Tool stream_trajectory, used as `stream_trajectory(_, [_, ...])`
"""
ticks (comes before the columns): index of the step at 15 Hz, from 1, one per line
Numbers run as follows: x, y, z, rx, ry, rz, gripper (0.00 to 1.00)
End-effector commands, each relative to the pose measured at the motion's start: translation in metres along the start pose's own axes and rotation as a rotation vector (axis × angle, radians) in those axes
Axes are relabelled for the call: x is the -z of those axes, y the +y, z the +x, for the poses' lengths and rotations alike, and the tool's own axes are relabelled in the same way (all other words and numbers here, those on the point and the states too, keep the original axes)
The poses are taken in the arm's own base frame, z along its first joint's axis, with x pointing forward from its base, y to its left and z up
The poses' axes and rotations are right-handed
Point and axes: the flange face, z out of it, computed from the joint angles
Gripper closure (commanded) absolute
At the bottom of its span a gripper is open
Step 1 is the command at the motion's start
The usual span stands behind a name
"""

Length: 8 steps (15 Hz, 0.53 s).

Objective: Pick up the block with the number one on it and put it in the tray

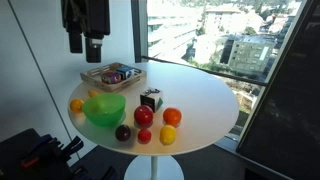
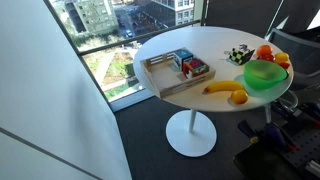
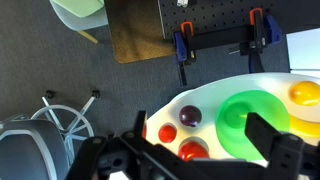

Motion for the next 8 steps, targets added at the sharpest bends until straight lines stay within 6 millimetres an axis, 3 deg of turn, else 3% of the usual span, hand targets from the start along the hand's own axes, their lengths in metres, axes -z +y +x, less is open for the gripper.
stream_trajectory(1, [0.0007,0.0001,-0.0001,0.000,0.001,0.000,0.00])
stream_trajectory(8, [0.0008,-0.0011,0.0018,-0.006,0.002,0.000,0.00])
